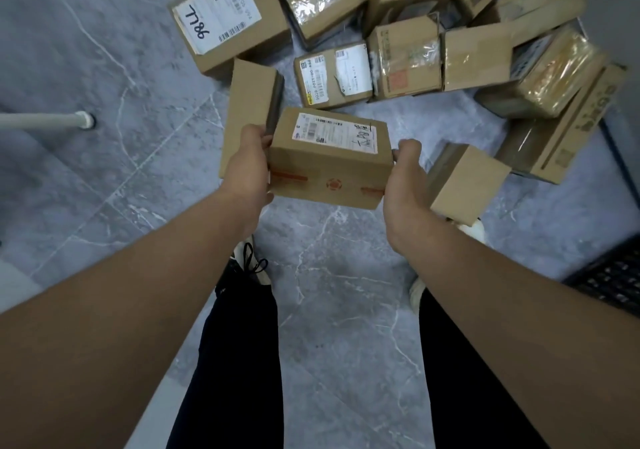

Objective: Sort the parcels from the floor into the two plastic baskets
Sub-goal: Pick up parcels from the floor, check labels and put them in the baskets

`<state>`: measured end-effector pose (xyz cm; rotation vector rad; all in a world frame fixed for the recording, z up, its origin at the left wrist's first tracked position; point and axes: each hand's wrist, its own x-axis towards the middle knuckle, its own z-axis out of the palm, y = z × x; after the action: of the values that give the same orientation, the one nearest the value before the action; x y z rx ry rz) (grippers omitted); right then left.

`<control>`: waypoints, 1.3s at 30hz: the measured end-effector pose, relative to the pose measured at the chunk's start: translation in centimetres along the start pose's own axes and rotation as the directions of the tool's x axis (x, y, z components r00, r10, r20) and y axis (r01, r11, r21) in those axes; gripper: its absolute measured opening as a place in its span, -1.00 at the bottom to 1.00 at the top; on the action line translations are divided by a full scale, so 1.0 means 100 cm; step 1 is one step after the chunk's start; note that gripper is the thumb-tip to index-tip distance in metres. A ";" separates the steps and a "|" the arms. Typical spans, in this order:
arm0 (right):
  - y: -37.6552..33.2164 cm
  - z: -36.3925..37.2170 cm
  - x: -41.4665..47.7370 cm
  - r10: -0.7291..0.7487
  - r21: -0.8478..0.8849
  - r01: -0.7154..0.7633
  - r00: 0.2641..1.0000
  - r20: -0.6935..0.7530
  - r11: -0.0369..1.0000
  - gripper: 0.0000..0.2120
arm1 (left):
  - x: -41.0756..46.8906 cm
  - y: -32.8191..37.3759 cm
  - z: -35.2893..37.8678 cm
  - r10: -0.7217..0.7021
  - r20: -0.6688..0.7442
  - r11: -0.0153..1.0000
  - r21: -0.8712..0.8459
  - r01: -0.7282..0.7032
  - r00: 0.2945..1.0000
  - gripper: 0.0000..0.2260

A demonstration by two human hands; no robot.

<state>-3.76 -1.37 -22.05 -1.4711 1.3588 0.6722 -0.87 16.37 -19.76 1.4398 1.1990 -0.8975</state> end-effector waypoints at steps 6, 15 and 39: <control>0.002 -0.009 -0.036 0.025 0.195 -0.019 0.999 -0.030 0.981 -0.38 | -0.038 0.012 0.002 -0.065 -0.017 0.987 -0.150 0.061 0.998 -0.66; -0.005 -0.021 -0.066 -0.039 0.270 0.026 0.998 0.046 0.962 -0.44 | -0.079 0.044 0.012 0.146 0.019 0.938 -0.321 -0.132 0.989 -0.77; -0.123 -0.086 -0.237 -0.481 -0.020 0.483 0.875 0.053 0.875 -0.69 | -0.264 0.120 -0.021 0.421 0.137 0.900 -0.187 -0.394 0.897 -0.69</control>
<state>0.84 -0.93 5.63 -1.7243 0.8885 0.4000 4.62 12.85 8.54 1.3852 0.7741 -0.6078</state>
